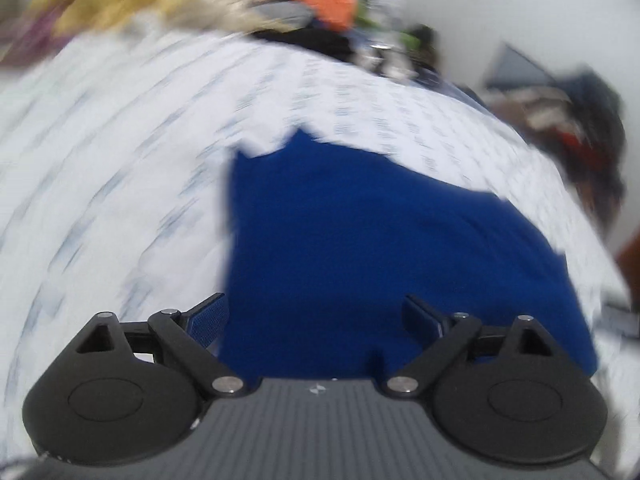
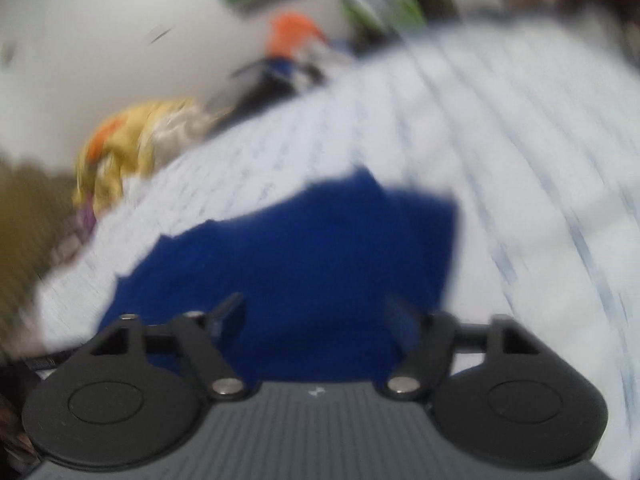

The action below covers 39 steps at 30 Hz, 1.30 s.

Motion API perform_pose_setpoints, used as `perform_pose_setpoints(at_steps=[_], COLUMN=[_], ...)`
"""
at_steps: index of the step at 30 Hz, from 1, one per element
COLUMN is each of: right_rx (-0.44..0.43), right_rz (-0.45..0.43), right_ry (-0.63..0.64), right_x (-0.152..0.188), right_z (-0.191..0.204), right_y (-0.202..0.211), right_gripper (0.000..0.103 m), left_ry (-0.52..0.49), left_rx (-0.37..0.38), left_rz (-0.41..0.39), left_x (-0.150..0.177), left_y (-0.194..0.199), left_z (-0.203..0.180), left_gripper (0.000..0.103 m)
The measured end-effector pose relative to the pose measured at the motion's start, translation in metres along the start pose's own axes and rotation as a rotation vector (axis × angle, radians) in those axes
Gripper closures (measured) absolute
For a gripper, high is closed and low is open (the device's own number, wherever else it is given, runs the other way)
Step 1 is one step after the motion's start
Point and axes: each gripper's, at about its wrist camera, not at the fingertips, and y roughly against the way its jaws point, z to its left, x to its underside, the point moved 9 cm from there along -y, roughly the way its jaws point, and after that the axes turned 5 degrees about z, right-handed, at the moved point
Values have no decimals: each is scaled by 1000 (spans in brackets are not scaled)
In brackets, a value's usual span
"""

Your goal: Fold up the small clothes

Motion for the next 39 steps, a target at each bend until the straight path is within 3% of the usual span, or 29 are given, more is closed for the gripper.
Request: perform_pose_setpoints(at_steps=[2,4,7,8,9,10,11,12,13,15,17,19,20,22,23,24,26,27,28,29,32,34,36,37,38,39], right_rx=[56,125,77,47,22,22,34,31,23,25,26,100,132,91,87,85,108,123,129,123,87,65,105,170,248,250], right_rz=[32,74,80,85,89,96,95,104,123,132,125,130,154,126,133,141,87,35,-13,-52,-92,-69,-12,22,64,-26], right_ry=[-53,-35,7,13,22,30,32,29,35,82,137,204,221,206,192,194,229,243,255,269,337,362,413,443,462,504], right_x=[18,33,44,44,44,43,41,39,40,39,37,41,48,51,51,49,34,21,7,-7,-43,-59,-65,-63,-59,-62], right_z=[-23,-33,-20,-15,-11,-10,-10,-9,-8,-2,5,-1,-8,-11,-11,-9,-2,2,7,14,48,69,79,77,67,62], right_y=[13,16,13,10,5,0,-3,-5,-7,-5,7,13,9,11,13,17,30,37,40,39,5,-36,-84,-106,-126,-133], right_gripper=[25,25,24,26,42,67,74,84,89,90,92,92,92,91,91,84,70,60,47,43,42,43,44,44,44,39], left_ry=[115,147,147,148,148,143,134,119,111,106,33,-33,-51,-85,-105,-120,-145,-161,-177,-197,-286,-359,-434,-448,-440,-433], left_rx=[46,87,99,94,80,56,23,-19,-37,-48,-66,-98,-98,-112,-115,-97,-110,-110,-101,-88,-66,-103,-155,-187,-183,-190], left_rz=[38,14,26,28,29,32,40,58,84,103,71,70,103,108,104,88,-20,-85,-138,-167,-168,-116,-54,-31,-80,-100], left_x=[12,18,20,19,17,14,11,10,10,6,-2,-2,3,10,9,7,-6,-14,-23,-31,-45,-44,-36,-31,-31,-30], left_y=[3,9,7,6,4,2,1,-2,-3,3,18,21,14,10,14,22,42,51,57,56,21,-19,-56,-71,-73,-76], left_z=[18,22,14,13,12,11,13,16,20,28,30,35,37,37,35,30,23,17,9,-2,-39,-59,-70,-67,-62,-53], left_gripper=[11,9,9,11,15,29,59,81,90,91,91,91,90,86,76,69,25,18,14,16,21,28,32,28,14,7])
